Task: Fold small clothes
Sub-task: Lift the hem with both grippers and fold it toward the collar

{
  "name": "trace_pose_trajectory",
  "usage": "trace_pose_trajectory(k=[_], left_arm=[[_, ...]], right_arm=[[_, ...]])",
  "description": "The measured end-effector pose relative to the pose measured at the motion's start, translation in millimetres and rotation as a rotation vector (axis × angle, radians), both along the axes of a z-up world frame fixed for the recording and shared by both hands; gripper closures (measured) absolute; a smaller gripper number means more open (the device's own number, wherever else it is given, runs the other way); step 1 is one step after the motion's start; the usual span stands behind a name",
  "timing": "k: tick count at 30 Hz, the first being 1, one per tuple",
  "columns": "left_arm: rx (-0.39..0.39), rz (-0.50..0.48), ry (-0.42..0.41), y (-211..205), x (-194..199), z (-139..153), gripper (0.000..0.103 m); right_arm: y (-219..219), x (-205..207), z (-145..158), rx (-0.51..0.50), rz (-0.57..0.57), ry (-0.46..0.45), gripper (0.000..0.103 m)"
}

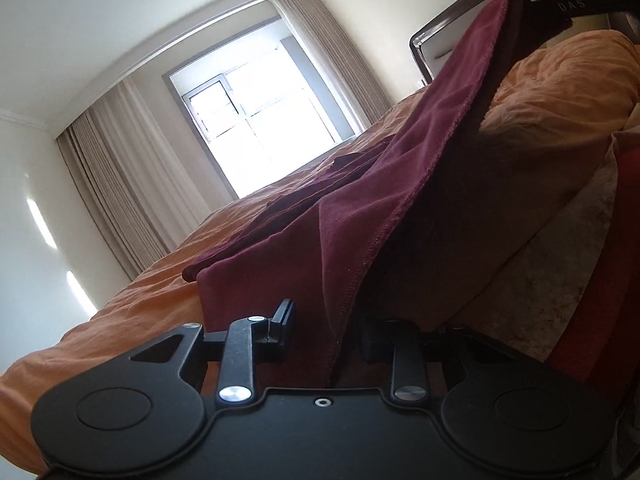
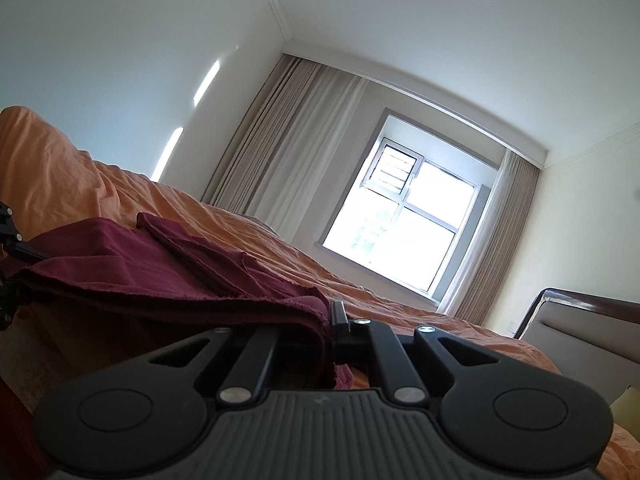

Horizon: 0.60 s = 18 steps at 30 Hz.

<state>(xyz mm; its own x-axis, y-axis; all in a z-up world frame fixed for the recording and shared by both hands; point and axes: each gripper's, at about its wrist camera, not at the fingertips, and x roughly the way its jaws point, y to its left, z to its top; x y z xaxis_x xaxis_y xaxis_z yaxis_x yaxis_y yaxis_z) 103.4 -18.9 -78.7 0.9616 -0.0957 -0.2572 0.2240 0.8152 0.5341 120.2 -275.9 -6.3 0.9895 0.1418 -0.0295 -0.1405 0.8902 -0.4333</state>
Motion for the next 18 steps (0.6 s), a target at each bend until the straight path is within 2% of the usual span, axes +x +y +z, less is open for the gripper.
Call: trace_pose_trajectory(k=[5,9,11,13,15,18], left_arm=[[0.034,0.008,-0.028,-4,-3,-8,0.065],[0.016,0.028,-0.079,-3,-9,-2,0.065],[0.010,0.033,-0.109,-1,-12,2,0.071],[-0.005,0.034,-0.133,3,-16,6,0.089],[-0.007,0.029,-0.162,5,-20,10,0.096],[0.004,0.006,-0.214,5,-29,19,0.097]], right_arm=[[5,3,0,-0.014,-0.001,0.001,0.096],[3,2,-3,-0.016,-0.007,0.011,0.096],[3,2,-7,-0.020,-0.005,0.018,0.096],[4,0,-11,-0.024,0.000,0.020,0.096],[4,-3,-15,-0.029,0.000,0.015,0.097],[1,-10,-17,-0.008,-0.005,0.009,0.097]])
